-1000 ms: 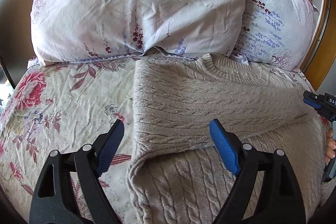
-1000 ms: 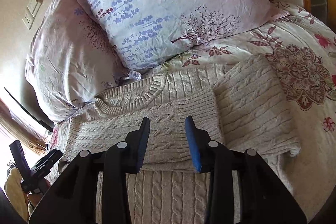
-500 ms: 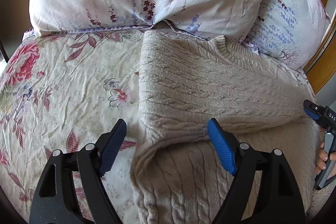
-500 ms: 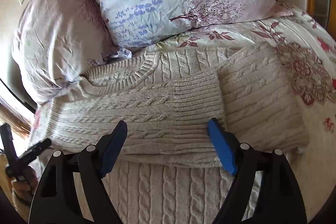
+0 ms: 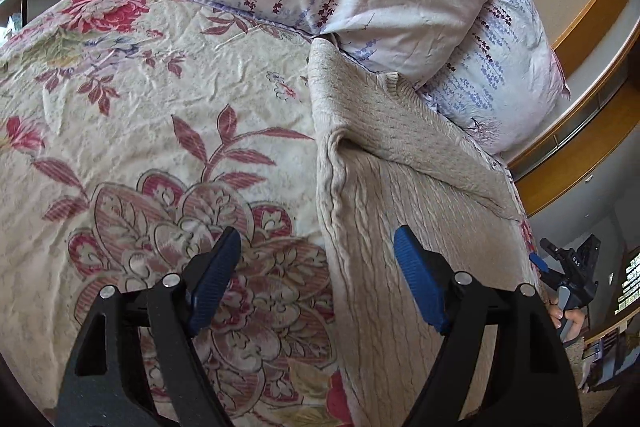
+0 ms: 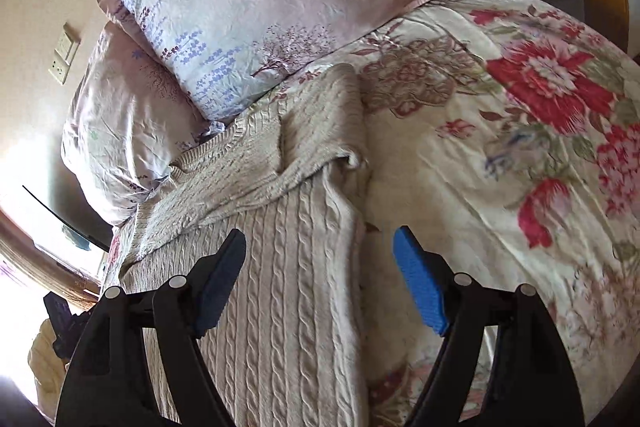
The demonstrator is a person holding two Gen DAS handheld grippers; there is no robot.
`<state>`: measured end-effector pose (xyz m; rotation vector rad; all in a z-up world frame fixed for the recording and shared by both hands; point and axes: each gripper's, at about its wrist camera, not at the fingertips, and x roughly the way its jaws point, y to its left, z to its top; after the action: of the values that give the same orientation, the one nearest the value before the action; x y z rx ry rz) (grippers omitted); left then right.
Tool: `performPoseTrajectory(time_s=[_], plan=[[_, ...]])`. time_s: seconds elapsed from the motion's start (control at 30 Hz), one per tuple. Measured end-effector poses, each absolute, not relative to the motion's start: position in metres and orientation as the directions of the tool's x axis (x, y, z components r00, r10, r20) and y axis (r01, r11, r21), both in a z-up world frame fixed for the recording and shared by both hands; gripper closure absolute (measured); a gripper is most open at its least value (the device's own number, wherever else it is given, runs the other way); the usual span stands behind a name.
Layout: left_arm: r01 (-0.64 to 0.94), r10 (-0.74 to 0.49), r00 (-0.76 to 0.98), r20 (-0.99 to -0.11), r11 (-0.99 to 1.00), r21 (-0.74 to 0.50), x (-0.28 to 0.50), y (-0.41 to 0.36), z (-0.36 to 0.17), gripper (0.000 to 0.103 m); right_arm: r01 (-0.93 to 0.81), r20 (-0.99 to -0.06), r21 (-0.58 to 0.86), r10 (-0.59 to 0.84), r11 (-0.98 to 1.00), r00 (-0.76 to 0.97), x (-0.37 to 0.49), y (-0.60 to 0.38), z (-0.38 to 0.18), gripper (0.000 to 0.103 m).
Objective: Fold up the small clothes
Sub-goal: 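Grasp the ribbed hem with the left tool while the right tool grasps it too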
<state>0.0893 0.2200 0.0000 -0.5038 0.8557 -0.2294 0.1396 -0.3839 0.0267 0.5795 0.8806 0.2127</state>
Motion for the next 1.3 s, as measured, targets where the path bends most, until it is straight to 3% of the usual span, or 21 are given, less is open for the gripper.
performPoseTrajectory(time_s=[0.07, 0.27, 0.5, 0.6, 0.8, 0.97, 1.2, 1.3], plan=[[0.003, -0.41, 0.636, -0.653, 0.848, -0.53, 0.08, 0.218, -0.002, 0.025, 0.074, -0.669, 0.568, 0.408, 0.819, 0.621, 0.131, -0.389, 0.021, 0.032], [0.043, -0.467, 0.622, -0.629, 0.822, -0.568, 0.054, 0.204, -0.008, 0.031, 0.069, -0.643, 0.656, 0.509, 0.751, 0.571, 0.107, -0.393, 0.002, 0.054], [0.093, -0.57, 0.594, -0.567, 0.749, -0.656, 0.021, 0.192, -0.018, 0.048, -0.006, -0.537, 0.772, 0.657, 0.635, 0.529, 0.067, -0.386, -0.008, 0.072], [0.123, -0.595, 0.586, -0.55, 0.736, -0.666, 0.006, 0.185, -0.019, 0.049, -0.031, -0.488, 0.813, 0.709, 0.582, 0.51, 0.051, -0.384, -0.011, 0.077], [0.164, -0.677, 0.542, -0.498, 0.666, -0.728, -0.016, 0.172, -0.027, 0.052, -0.074, -0.429, 0.849, 0.763, 0.524, 0.484, 0.023, -0.375, -0.011, 0.079], [0.147, -0.689, 0.548, -0.474, 0.637, -0.757, -0.028, 0.174, -0.033, 0.06, -0.06, -0.424, 0.861, 0.777, 0.505, 0.466, 0.01, -0.37, -0.021, 0.085], [0.124, -0.669, 0.544, -0.507, 0.661, -0.74, -0.032, 0.169, -0.034, 0.079, -0.073, -0.405, 0.867, 0.783, 0.492, 0.472, 0.004, -0.369, -0.022, 0.086], [0.112, -0.636, 0.541, -0.55, 0.703, -0.702, -0.03, 0.165, -0.032, 0.092, -0.085, -0.409, 0.859, 0.777, 0.505, 0.479, 0.003, -0.367, -0.021, 0.092]])
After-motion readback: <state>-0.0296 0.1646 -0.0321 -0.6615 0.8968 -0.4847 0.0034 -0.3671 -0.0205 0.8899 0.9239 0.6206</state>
